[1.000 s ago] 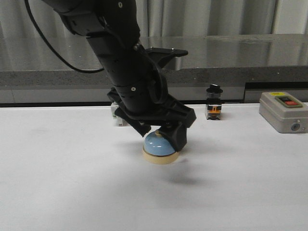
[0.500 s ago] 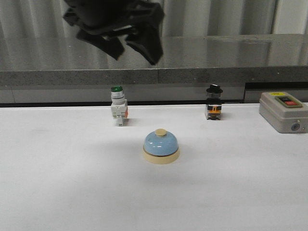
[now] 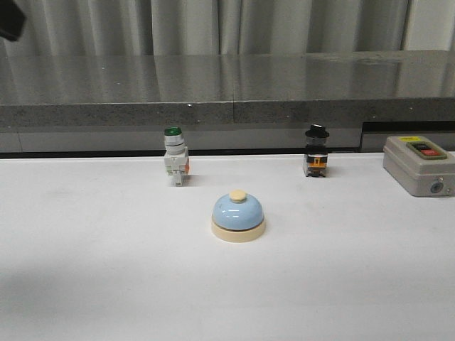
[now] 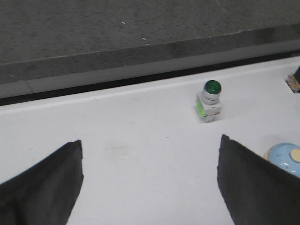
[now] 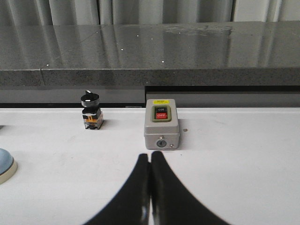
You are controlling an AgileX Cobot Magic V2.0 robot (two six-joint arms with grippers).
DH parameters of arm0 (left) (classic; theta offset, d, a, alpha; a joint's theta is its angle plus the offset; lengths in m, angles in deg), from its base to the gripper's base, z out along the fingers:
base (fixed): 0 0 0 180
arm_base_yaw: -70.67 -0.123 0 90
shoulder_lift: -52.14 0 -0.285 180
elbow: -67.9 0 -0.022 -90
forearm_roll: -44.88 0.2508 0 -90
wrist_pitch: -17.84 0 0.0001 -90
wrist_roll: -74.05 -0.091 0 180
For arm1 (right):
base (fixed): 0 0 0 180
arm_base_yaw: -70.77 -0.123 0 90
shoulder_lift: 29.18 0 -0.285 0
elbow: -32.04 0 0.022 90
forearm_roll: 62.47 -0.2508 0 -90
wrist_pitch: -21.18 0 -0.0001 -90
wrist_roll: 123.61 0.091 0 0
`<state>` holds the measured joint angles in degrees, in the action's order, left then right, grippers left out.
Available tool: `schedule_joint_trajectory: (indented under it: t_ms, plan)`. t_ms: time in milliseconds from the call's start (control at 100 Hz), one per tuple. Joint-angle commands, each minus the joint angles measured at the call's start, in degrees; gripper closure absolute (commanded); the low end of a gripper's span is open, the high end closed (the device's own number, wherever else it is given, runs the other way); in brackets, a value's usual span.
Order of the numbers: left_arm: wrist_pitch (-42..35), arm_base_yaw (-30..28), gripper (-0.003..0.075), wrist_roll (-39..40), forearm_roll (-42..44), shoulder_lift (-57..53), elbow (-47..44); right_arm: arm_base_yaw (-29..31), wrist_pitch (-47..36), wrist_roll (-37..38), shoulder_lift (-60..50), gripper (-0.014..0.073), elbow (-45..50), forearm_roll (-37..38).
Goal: Place and press bell with both arms
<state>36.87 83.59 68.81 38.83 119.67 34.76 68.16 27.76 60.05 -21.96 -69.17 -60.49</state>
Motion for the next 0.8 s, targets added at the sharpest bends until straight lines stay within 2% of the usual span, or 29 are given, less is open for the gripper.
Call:
schedule_joint_trajectory:
  t_ms: [0,150,270,410,620,790]
  plan:
    - [-4.34,-3.02,0.0164,0.67,-1.13,-6.75,-1.87,0.41,-4.88,-0.27,-0.96,0.0654,-0.85,0.53]
    - [-3.71,-5.12,0.0167,0.67,-1.41,-17.77,-7.14,0.41,-4.88,-0.27,-0.96,0.0654,-0.85,0.53]
    - [-2.68,-5.17,0.0227,0.67,-1.41,-25.7,-10.55,0.41,-4.88,-0.27,-0.96,0.0654,-0.85,0.53]
    - [-1.34,-5.17,0.0386,0.67,-1.41,-33.34,-13.24,0.41,-4.88,-0.27,-0.96,0.0654,-0.85,0.53]
    - [0.11,-5.17,0.0734,0.67,-1.41,-39.1,-14.43,0.41,-4.88,-0.27,-0.96,0.0654,-0.85,0.53]
    - [-0.02,-5.17,0.074,0.67,-1.41,-39.13,-14.43,0.41,-4.88,-0.27,-0.96,0.0654,-0.85,0.53]
